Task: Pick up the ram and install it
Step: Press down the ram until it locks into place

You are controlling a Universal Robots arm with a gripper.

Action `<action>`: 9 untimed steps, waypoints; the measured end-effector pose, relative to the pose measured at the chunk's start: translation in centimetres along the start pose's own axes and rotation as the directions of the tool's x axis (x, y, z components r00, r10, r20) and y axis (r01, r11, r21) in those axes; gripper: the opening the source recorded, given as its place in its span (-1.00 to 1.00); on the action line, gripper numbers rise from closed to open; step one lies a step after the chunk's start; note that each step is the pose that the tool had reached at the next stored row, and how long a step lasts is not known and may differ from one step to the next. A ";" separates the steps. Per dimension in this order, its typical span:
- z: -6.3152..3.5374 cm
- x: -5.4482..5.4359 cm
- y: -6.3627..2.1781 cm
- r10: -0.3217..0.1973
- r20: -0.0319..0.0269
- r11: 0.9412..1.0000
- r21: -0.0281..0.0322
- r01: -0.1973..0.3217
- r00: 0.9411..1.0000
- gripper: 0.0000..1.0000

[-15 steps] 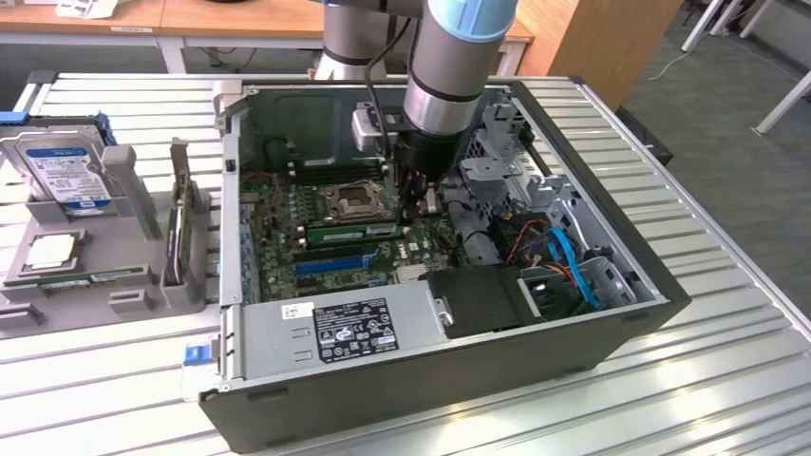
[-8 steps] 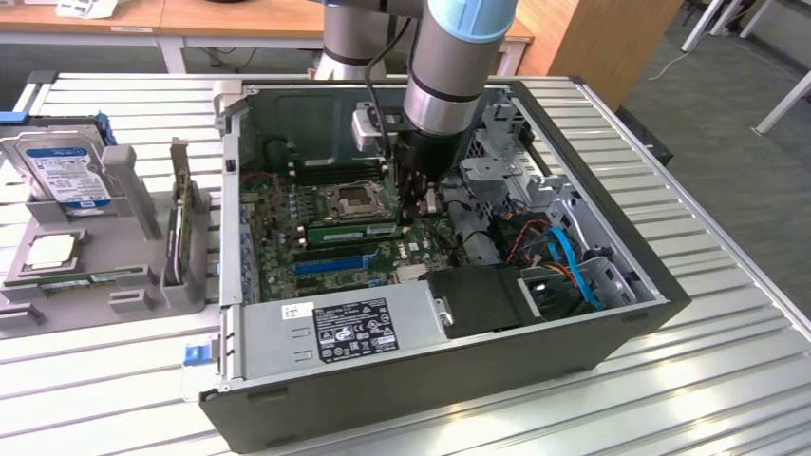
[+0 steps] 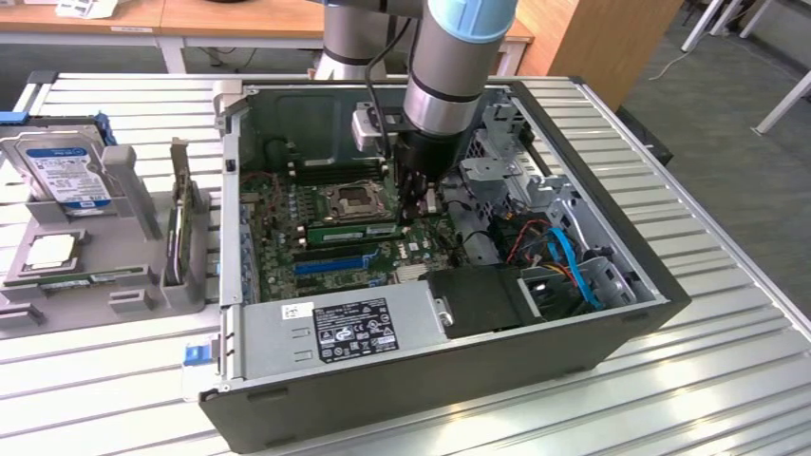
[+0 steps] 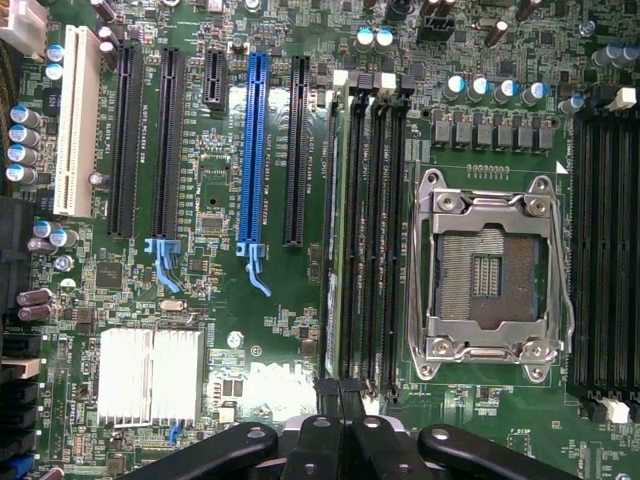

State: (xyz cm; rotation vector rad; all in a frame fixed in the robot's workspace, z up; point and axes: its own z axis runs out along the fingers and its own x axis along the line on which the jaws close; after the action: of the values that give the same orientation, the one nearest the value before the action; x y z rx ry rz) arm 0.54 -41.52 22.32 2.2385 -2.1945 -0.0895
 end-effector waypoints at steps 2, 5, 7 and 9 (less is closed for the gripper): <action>-0.37 0.0 0.02 0.000 -0.001 1.000 0.000 0.000 1.000 -0.80; -0.99 0.0 0.03 0.000 -0.001 1.000 0.000 0.000 1.000 -0.80; -1.41 0.0 0.05 0.000 -0.001 1.000 0.000 0.000 1.000 -0.80; -1.67 0.0 0.06 0.000 -0.001 1.000 0.000 0.000 1.000 -0.80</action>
State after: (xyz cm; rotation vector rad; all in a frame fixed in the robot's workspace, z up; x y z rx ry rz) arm 0.56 -41.54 23.99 2.2378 -2.1938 -0.0885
